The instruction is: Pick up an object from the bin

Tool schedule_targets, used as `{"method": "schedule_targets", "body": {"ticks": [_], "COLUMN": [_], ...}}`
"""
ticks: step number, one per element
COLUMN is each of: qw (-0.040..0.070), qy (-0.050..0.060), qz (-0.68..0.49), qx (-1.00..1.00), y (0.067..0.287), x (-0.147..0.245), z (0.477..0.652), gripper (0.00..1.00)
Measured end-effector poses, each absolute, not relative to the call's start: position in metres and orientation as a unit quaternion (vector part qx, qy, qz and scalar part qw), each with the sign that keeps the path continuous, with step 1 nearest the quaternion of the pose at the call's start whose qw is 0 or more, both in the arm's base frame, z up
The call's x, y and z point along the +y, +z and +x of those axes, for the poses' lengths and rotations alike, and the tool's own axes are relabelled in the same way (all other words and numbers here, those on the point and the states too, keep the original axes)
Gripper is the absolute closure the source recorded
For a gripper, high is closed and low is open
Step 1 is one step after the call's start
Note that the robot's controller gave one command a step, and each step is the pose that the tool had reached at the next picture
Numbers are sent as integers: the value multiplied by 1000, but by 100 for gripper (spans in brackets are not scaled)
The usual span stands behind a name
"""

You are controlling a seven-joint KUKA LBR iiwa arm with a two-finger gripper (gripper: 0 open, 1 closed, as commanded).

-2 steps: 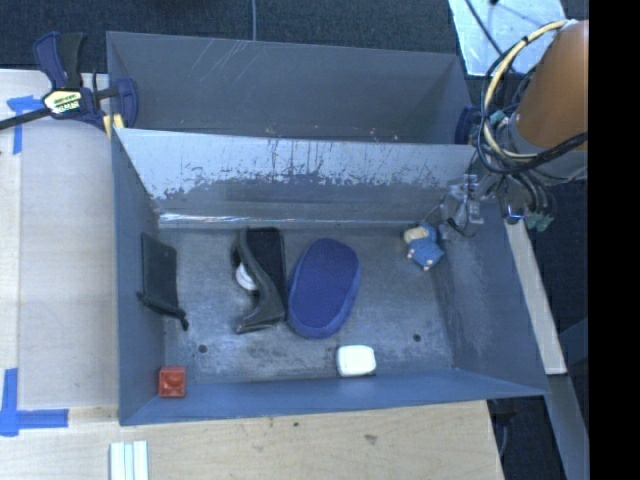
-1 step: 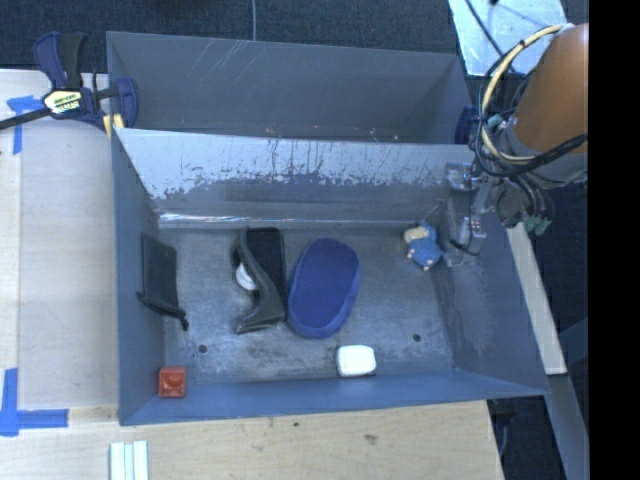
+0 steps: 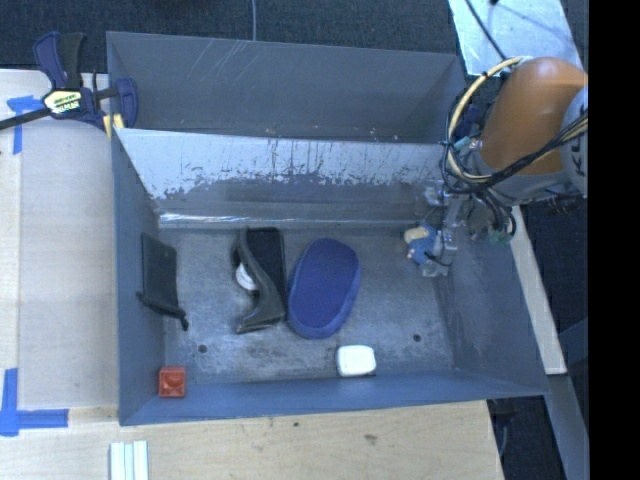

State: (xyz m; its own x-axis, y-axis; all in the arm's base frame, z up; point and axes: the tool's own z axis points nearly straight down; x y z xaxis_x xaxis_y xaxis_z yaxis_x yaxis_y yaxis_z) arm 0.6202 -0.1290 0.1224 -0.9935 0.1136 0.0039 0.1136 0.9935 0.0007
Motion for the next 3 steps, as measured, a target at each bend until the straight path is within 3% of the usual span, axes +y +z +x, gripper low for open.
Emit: {"method": "schedule_targets", "body": {"ticks": [1,2,3], "qw": [4,0,-7], "qy": [0,0,0], "qz": [-158,-157,-147], "qx": [-987,-988,-989], "y": [68,71,204], "x": [-126,-126,-126], "z": [624,627,612], "gripper": [0,100,100]}}
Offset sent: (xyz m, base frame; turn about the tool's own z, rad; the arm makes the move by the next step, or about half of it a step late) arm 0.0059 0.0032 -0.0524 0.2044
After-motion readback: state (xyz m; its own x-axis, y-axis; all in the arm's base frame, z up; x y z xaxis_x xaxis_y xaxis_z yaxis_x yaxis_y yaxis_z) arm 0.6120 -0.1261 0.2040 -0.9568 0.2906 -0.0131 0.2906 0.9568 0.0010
